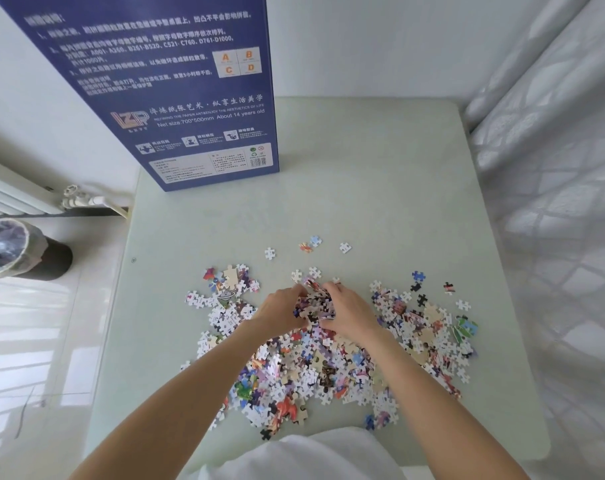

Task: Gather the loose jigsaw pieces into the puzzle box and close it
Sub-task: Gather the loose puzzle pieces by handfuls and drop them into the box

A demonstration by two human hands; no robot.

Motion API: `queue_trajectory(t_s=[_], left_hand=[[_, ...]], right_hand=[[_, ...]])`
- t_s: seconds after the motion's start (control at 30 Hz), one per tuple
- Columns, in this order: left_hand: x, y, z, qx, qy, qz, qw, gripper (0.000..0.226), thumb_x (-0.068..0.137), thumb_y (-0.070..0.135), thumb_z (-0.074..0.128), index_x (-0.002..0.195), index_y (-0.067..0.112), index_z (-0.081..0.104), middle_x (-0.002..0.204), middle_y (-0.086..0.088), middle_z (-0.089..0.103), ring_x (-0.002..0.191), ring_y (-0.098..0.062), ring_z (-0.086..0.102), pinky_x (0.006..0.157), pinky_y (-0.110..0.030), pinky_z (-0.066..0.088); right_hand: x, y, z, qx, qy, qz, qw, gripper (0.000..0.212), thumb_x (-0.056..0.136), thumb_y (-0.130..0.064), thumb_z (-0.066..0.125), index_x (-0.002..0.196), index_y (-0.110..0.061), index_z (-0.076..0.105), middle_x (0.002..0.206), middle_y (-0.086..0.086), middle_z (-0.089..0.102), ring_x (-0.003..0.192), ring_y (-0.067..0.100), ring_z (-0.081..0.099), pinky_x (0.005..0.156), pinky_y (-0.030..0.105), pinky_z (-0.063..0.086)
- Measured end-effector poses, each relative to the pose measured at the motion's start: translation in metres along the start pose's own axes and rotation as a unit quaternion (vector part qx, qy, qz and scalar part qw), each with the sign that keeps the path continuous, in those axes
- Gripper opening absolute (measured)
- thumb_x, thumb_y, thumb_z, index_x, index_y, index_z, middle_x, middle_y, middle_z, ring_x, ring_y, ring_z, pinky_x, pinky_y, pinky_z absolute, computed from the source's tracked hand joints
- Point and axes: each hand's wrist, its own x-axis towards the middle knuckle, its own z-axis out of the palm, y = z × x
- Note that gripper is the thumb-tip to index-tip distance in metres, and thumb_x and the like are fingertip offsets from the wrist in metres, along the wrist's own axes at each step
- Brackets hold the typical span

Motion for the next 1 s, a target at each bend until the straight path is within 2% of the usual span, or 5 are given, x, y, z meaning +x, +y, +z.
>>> queue_trajectory(t_s=[0.47,0.57,0.63,0.83,1.0], left_hand=[[-0.003,-0.007,-0.011,-0.028,0.032,0.006,0.999,0.041,0.088,0.025,0.063,0.126,0.021,0.051,0.119,-0.003,0.064,0.093,-0.019,0.064,0.079,-0.024,0.048],[-0.004,-0.013,-0.017,-0.030,0.045,-0.010,0.998,0.042,0.089,0.023,0.062,0.129,0.019,0.050,0.121,-0.005,0.063,0.086,-0.018,0.065,0.072,-0.021,0.048],[-0.005,-0.018,-0.020,-0.034,0.057,-0.021,0.998,0.041,0.089,0.022,0.061,0.128,0.018,0.051,0.120,-0.006,0.064,0.081,-0.018,0.066,0.072,-0.023,0.052],[-0.010,-0.032,-0.028,-0.049,0.084,-0.057,0.994,0.041,0.090,0.023,0.060,0.129,0.018,0.050,0.116,-0.008,0.065,0.054,-0.011,0.055,0.063,-0.026,0.053],[-0.018,-0.039,-0.036,-0.053,0.119,-0.060,0.990,0.038,0.089,0.024,0.061,0.126,0.019,0.054,0.106,-0.010,0.069,0.079,-0.023,0.066,0.071,-0.025,0.049]], right_hand=[[-0.002,0.004,-0.009,0.119,0.030,0.034,0.992,0.057,0.082,-0.034,0.068,0.132,-0.014,0.049,0.132,0.004,0.054,0.119,0.018,0.052,0.101,0.031,0.039],[-0.003,0.003,-0.013,0.145,0.048,0.052,0.987,0.054,0.083,-0.032,0.067,0.129,-0.010,0.052,0.112,0.007,0.065,0.081,0.014,0.064,0.084,0.027,0.050],[-0.004,0.003,-0.014,0.152,0.056,0.059,0.985,0.054,0.084,-0.031,0.066,0.131,-0.010,0.050,0.083,0.003,0.066,0.046,0.005,0.047,0.058,0.019,0.044],[-0.005,0.000,-0.017,0.148,0.092,0.066,0.982,0.049,0.087,-0.028,0.064,0.130,-0.008,0.051,0.087,0.011,0.070,0.039,0.002,0.040,0.054,0.017,0.039],[-0.007,-0.008,-0.024,0.106,0.132,0.051,0.984,0.038,0.088,-0.027,0.063,0.122,-0.009,0.057,0.060,-0.001,0.058,0.038,0.000,0.038,0.047,0.012,0.034]])
